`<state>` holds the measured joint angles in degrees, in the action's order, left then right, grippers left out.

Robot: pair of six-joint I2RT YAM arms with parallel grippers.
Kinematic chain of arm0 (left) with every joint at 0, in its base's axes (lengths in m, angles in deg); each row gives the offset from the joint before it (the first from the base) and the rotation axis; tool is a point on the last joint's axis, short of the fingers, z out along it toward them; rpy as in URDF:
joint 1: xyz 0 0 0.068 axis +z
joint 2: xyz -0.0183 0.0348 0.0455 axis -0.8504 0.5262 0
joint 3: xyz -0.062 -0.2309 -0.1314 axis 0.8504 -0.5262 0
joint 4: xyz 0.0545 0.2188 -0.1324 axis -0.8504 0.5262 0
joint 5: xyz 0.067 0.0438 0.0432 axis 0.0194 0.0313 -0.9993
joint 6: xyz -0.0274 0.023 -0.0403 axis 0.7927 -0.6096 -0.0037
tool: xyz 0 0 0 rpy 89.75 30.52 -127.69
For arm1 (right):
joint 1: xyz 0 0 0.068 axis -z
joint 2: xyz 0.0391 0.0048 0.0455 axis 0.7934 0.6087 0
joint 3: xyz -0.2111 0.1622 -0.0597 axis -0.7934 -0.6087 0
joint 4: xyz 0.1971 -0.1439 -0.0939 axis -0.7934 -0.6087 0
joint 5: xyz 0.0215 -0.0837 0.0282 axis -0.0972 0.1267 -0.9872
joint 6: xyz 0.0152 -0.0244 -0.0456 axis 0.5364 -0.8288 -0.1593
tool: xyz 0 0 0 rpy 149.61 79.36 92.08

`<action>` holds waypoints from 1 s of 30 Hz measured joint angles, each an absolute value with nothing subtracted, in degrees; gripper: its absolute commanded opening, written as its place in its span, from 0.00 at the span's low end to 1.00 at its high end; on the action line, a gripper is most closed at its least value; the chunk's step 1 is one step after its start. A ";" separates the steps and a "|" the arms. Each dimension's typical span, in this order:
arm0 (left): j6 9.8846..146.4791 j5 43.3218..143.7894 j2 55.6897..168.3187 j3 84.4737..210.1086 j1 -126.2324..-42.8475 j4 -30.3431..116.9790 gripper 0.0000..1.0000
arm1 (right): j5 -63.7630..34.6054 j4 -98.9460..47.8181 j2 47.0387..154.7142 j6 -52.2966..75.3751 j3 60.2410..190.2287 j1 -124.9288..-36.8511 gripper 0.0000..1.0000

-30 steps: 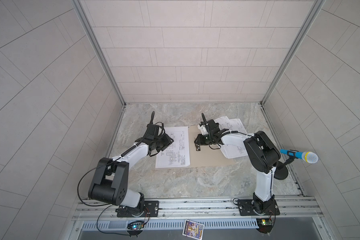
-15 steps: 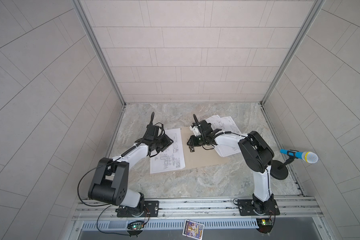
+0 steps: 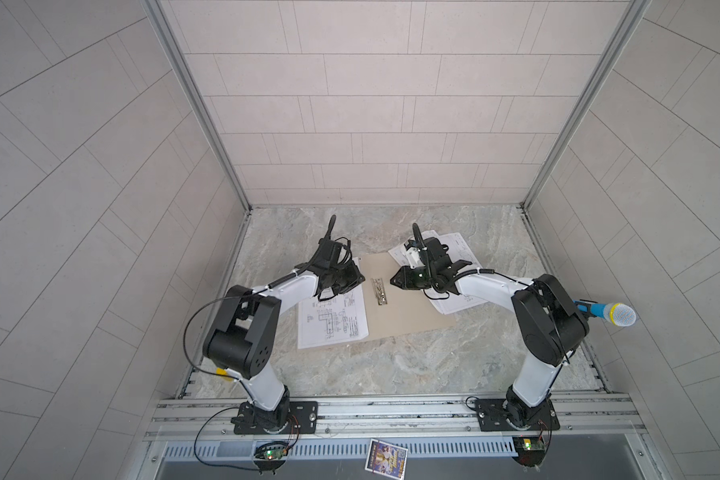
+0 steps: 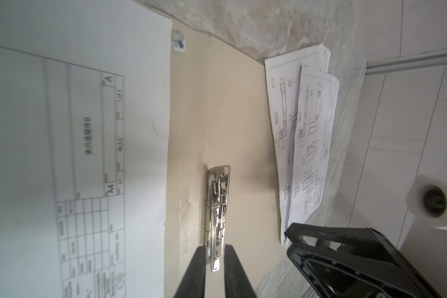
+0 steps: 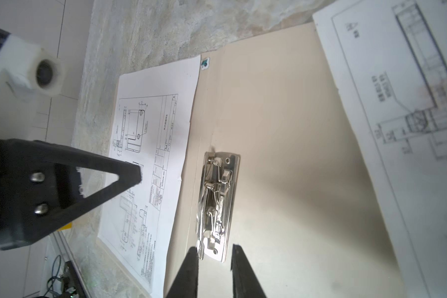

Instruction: Put the files into the folder

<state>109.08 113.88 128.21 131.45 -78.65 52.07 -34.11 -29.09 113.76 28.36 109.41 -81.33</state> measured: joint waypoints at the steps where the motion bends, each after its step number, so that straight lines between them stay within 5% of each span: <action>1: 108.95 114.05 129.41 132.20 -79.03 52.07 0.14 | -34.28 -28.26 113.30 29.08 108.23 -81.39 0.16; 30: 110.61 112.37 139.40 137.09 -81.32 50.30 0.14 | -34.81 -13.99 113.06 39.38 97.67 -84.49 0.22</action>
